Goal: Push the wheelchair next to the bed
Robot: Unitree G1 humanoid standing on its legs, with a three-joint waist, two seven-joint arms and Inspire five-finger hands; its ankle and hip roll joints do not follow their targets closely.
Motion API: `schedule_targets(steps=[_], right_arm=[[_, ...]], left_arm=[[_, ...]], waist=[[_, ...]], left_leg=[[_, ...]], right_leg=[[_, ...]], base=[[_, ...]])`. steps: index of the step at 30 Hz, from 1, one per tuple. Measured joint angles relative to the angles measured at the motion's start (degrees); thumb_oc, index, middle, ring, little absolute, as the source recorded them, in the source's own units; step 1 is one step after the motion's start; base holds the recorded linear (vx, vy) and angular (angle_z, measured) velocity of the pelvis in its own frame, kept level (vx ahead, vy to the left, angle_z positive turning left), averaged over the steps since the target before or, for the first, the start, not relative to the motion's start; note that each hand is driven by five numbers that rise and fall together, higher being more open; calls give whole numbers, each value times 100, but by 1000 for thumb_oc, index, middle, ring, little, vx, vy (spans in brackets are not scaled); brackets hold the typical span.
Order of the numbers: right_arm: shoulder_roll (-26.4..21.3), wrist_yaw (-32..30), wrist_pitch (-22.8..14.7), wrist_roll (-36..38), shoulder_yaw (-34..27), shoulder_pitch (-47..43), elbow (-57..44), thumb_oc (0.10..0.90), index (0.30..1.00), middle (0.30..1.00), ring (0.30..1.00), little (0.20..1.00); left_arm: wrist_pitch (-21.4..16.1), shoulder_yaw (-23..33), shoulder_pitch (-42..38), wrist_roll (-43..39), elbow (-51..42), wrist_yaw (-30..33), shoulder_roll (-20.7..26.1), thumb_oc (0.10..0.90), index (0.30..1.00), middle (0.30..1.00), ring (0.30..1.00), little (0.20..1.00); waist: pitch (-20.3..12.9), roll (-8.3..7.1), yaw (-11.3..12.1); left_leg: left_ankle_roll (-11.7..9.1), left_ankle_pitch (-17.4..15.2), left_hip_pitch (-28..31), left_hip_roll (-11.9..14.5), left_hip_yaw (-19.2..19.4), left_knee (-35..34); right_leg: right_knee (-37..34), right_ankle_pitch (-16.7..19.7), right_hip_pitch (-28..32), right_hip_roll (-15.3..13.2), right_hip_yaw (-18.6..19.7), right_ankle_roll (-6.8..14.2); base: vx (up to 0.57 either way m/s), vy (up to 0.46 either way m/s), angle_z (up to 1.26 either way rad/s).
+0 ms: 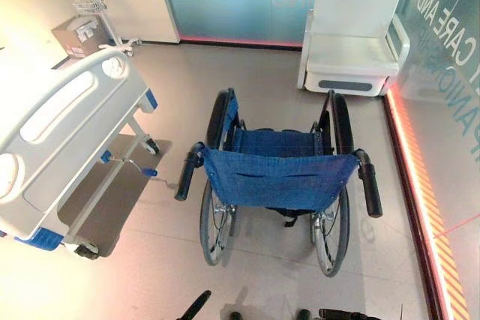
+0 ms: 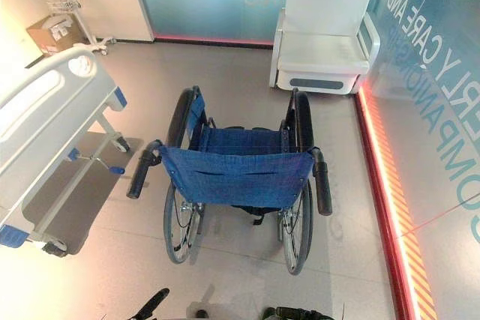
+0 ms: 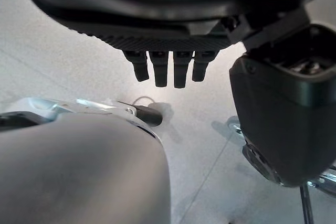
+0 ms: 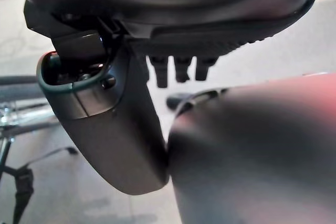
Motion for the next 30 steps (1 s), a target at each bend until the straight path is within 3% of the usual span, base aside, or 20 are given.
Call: schedule_targets(steps=[6, 19, 25, 30], right_arm=[[-29, 0, 17, 0, -1, 21, 0, 800, 900, 900, 900, 900], [-76, -4, 22, -7, -16, 51, 67, 800, 900, 900, 900, 900], [-106, -57, -142, 10, -216, 93, 161, 800, 900, 900, 900, 900], [-218, -325, -388, 456, -549, 242, -1, 800, 900, 900, 900, 900]], left_arm=[[174, -1, 29, -3, 4, -31, -8, 800, 900, 900, 900, 900], [163, 3, 41, -10, 36, -93, -30, 800, 900, 900, 900, 900], [168, 137, 32, -539, 34, -89, -35, 800, 900, 900, 900, 900], [149, 557, 37, -891, -231, 29, 53, 800, 900, 900, 900, 900]], waist=[[-48, 65, 1], [-55, 137, 7], [-41, 244, -5], [-13, 274, -9]], left_leg=[[0, 0, 8, -1, -1, -23], [0, -1, 107, -24, -6, -86], [0, -1, 165, -35, 0, -148], [0, -1, 227, -41, 10, -189]], right_leg=[[-127, 51, 51, 21, -5, 12], [-417, 169, 254, 47, -22, 39], [-514, 199, 327, 55, -22, 52], [-596, 215, 405, 64, -20, 65]], base=[[0, 0, 0], [4, 14, 0], [28, 11, -1], [18, 2, 1]])
